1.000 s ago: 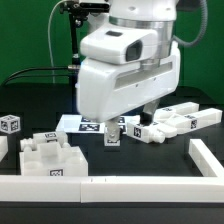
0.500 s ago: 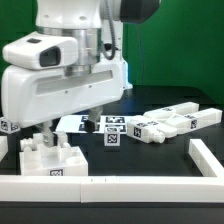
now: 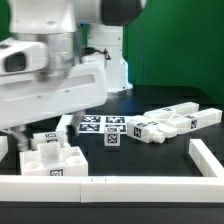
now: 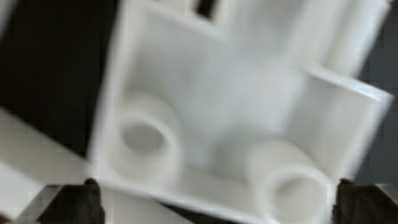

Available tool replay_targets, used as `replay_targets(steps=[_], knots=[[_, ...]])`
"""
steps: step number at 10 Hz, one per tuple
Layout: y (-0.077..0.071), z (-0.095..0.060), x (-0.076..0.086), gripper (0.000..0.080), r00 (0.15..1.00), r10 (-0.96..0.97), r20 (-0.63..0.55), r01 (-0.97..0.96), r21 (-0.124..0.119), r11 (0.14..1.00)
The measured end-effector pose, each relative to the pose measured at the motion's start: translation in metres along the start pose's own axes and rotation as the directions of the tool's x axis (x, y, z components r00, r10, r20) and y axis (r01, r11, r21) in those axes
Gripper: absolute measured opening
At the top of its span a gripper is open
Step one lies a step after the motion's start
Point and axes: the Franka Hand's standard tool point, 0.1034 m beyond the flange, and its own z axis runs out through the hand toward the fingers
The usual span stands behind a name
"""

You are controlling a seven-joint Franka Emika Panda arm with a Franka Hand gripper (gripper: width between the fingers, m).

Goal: Assemble chair

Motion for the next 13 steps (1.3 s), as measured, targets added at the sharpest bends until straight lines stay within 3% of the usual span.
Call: replay_targets(steps=[1,4,7,8,10,12,13], knots=[[0.011,0.002,-0.009,0.0650,1.000,-0.017,0.009,0.017,0.022,1.000],[0.009,0.004,-0.006,0.0650,1.000,-0.007,0.010,0.006,0.021,1.000],[0.000,0.027,0.001,0.0650,0.985,0.168,0.026,-0.169,0.049,0.984],[-0.004,0.033,0.004,0.0650,0.984,0.174,0.020,-0.175,0.046,0.983],[-0.006,0.041,0.005,0.0650,0.987,0.158,-0.004,-0.158,0.019,0.987],[-0.007,0.041,0.005,0.0404,0.987,0.158,-0.002,-0.158,0.021,0.987],[-0.007,0.041,0.005,0.0404,0.987,0.158,-0.002,-0.158,0.021,0.987]])
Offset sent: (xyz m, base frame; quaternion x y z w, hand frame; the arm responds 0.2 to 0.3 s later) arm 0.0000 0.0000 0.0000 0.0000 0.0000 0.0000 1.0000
